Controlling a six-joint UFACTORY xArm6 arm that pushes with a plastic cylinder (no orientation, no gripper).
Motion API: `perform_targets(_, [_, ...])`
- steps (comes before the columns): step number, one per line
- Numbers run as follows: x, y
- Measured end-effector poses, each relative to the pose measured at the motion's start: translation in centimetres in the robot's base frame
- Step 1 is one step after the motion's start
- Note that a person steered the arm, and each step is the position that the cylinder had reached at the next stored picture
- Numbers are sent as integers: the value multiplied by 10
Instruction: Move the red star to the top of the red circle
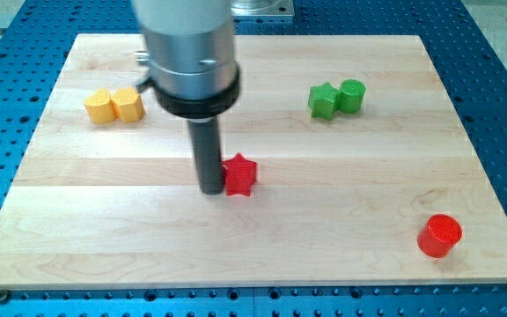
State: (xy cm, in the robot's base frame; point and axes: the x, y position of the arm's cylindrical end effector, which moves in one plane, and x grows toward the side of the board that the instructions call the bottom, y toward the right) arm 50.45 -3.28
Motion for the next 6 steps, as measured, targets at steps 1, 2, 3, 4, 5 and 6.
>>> perform_targets(1, [-18, 3])
perform_targets(2, [-20, 39])
perform_targets(3, [-16, 83])
perform_targets(4, [-18, 90])
perform_targets(5, [-26, 75])
perform_targets(6, [-27, 69])
